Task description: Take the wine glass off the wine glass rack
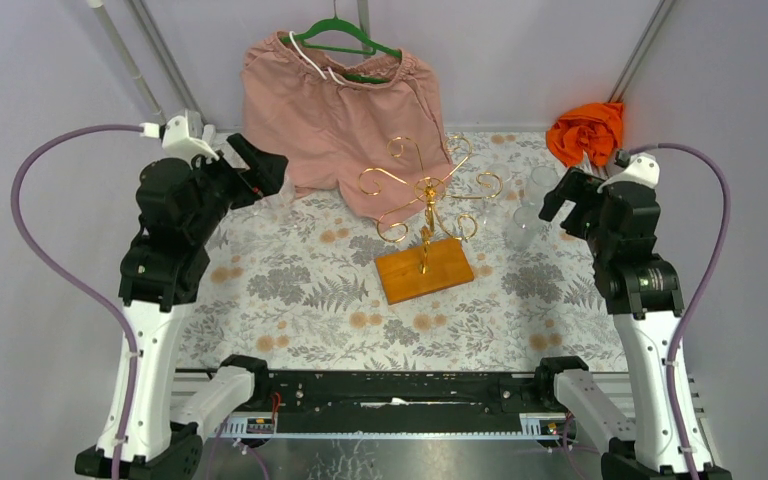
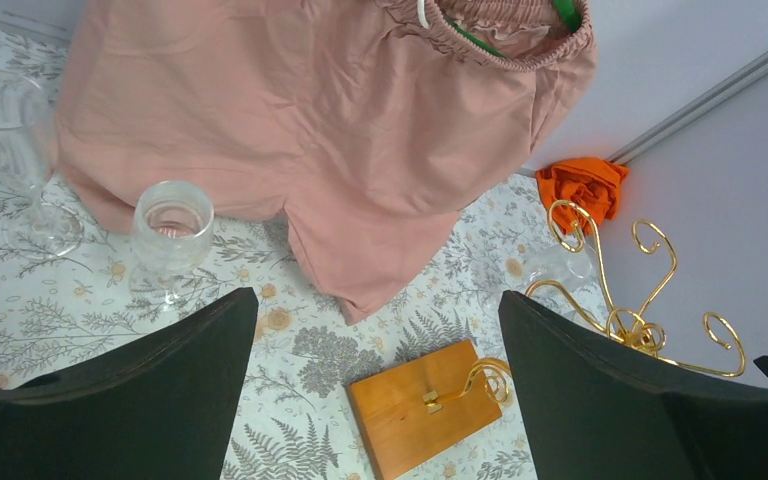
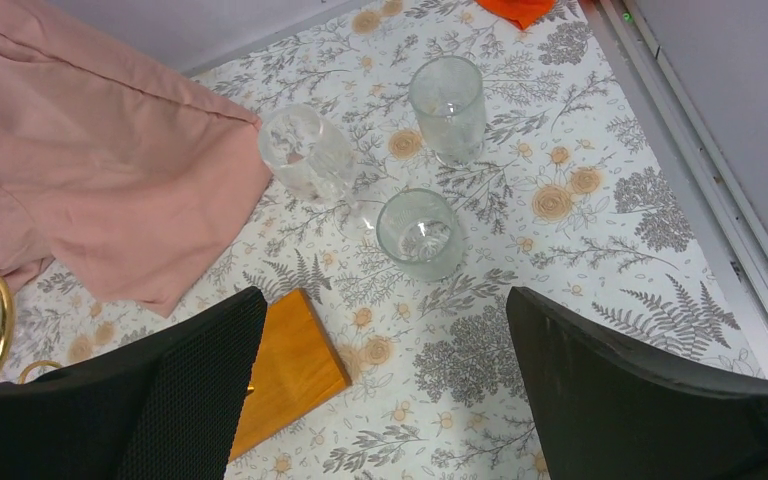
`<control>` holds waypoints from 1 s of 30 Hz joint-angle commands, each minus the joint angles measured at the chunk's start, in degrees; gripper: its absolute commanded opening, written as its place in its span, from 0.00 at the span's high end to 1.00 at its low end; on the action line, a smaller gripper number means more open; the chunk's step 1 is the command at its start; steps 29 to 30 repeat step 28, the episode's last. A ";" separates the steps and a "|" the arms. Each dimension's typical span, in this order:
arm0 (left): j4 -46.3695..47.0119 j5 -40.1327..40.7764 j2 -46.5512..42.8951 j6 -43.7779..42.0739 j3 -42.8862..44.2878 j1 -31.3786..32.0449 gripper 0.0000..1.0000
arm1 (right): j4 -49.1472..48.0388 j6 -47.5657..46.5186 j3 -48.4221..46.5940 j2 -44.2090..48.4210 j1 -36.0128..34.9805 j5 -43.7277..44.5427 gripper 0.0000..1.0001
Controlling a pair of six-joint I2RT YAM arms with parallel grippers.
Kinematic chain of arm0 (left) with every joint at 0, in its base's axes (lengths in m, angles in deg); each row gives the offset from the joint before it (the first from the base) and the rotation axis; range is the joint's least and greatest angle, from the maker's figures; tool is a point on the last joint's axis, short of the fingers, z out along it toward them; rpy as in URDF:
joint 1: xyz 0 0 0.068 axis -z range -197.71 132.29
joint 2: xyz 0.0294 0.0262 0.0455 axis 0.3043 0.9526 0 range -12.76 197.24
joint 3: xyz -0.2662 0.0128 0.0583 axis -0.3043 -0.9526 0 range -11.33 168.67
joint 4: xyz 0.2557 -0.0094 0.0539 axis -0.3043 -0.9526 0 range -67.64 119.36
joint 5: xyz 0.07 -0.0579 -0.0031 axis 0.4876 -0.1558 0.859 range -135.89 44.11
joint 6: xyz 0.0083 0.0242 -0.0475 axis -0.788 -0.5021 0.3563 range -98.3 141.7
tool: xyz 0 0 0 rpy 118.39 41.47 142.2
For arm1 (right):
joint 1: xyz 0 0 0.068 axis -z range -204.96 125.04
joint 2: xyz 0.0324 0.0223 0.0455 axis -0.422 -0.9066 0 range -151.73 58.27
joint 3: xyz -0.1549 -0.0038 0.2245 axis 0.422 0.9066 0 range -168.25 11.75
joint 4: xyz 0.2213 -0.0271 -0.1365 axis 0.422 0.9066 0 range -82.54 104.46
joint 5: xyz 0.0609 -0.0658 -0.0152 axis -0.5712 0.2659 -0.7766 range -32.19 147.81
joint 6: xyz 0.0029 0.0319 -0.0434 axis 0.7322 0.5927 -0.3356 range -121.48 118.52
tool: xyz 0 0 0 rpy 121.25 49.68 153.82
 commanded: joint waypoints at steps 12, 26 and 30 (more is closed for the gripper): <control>1.25 2.93 -4.78 -2.04 -3.29 -0.56 0.01 | 0.26 1.06 4.37 8.85 -0.05 -0.34 0.00; 0.82 2.39 -4.88 -1.41 -3.00 -0.55 0.01 | 4.02 0.14 4.10 9.58 -0.05 4.24 0.00; 0.86 2.16 -4.98 -1.31 -2.84 -0.54 0.01 | 3.20 -0.21 4.40 11.54 0.00 4.53 0.00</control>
